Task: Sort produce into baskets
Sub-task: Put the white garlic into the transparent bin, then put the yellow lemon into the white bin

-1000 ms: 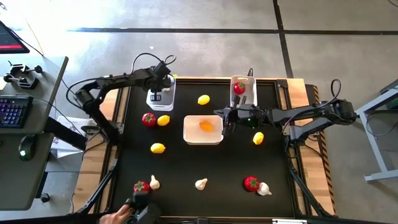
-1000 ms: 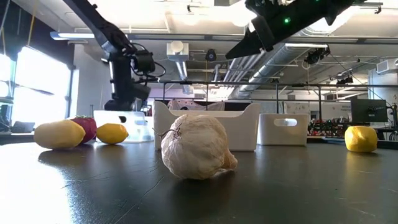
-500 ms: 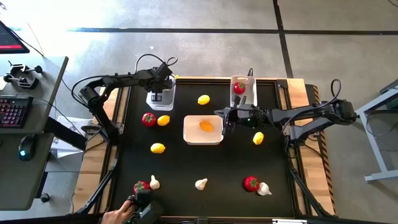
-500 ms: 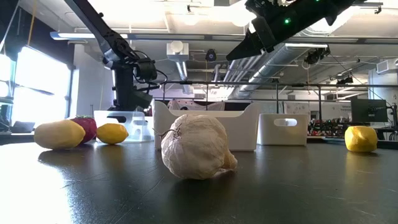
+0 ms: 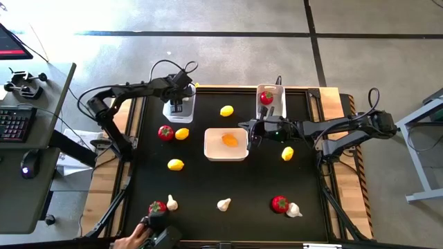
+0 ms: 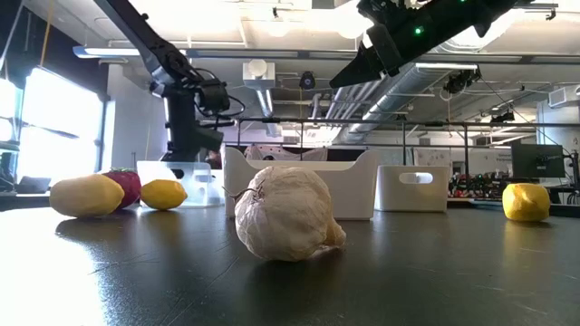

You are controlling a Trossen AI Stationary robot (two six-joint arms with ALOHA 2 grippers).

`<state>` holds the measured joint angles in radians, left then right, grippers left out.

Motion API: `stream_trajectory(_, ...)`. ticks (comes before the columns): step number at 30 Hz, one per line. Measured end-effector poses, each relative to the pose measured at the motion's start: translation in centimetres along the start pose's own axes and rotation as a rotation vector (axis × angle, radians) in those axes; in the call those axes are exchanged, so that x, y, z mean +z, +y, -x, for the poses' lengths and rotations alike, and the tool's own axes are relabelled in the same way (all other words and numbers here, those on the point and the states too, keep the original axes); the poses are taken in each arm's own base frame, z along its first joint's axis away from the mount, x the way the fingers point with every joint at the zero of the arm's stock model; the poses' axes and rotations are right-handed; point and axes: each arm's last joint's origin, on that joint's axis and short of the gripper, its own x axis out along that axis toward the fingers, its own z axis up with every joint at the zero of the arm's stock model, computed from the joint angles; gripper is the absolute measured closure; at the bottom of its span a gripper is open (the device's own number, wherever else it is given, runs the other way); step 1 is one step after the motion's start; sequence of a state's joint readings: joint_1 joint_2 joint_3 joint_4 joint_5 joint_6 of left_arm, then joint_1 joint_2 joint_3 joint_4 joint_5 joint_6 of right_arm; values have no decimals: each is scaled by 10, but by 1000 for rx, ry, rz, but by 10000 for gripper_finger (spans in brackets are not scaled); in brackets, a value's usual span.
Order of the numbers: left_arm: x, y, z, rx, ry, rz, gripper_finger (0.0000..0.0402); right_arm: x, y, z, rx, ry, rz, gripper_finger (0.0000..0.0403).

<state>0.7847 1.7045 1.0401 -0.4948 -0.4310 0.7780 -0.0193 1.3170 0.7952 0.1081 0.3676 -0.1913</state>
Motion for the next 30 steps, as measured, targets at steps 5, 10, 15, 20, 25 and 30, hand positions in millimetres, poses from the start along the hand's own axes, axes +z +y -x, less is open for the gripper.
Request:
stream_trajectory(5, -4, 7, 18, 31, -46, 28, 199, 0, 0, 0, 0, 0, 0, 403)
stream_trajectory(10, -11, 16, 56, 30, -198, 127, 203, 0, 0, 0, 0, 0, 0, 403)
stream_trajectory(15, -21, 11, 99, -50, -380, 226, 220, 0, 0, 0, 0, 0, 0, 403)
stream_trajectory(20, -35, -20, 119, -93, -490, 258, 249, 0, 0, 0, 0, 0, 0, 403)
stream_trajectory(25, -40, -56, 132, -106, -637, 265, 281, 0, 0, 0, 11, -3, -1, 397)
stream_trajectory(30, -43, -78, 149, -148, -769, 306, 304, -1, 7, -8, 27, -23, 9, 365)
